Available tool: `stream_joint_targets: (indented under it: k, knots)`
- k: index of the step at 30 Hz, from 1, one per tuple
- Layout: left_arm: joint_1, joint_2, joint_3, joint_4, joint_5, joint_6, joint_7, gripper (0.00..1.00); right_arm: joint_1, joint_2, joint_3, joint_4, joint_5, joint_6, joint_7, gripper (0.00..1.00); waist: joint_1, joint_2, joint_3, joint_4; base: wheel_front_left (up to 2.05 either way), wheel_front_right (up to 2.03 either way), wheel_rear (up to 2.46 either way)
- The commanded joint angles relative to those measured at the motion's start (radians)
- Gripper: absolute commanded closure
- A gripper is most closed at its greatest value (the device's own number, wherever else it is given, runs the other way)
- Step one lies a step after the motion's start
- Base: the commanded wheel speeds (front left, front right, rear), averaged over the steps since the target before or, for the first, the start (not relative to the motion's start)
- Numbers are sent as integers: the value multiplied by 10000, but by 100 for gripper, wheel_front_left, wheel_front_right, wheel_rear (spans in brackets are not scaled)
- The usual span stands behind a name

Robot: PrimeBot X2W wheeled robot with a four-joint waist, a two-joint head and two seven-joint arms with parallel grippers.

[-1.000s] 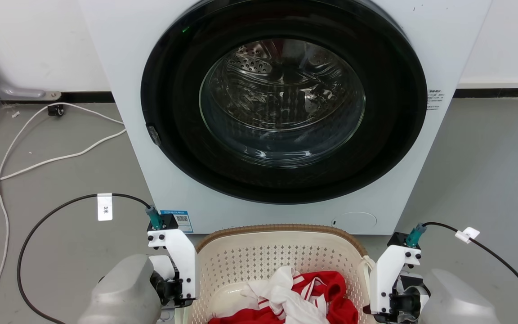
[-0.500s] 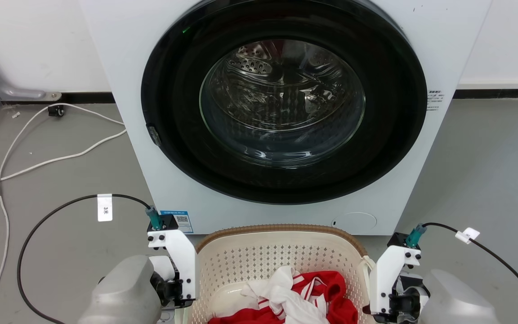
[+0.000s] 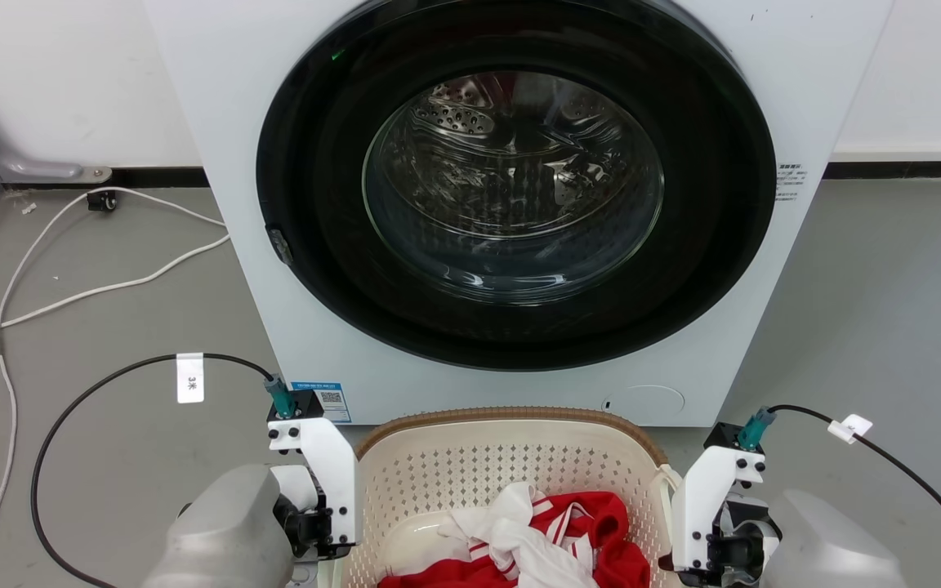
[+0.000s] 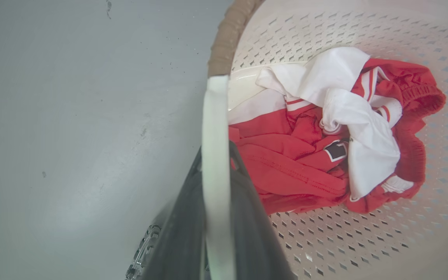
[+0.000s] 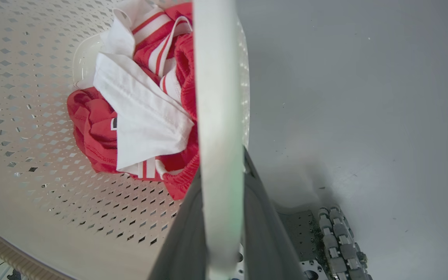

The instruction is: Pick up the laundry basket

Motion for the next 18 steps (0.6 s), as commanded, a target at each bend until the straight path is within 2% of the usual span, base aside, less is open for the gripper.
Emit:
stream_joint_targets:
  k: [1, 18]
  knots:
    - [128, -326, -24, -127, -137, -109, -59, 100, 20, 328, -74, -154, 171, 144, -8, 100, 0, 0, 7, 2, 0, 0, 0]
    - [206, -276, -162, -123, -296, -109, -153, 100, 169, 328, -381, -154, -72, 145, 97, 100, 0, 0, 3, -37, 0, 0, 0]
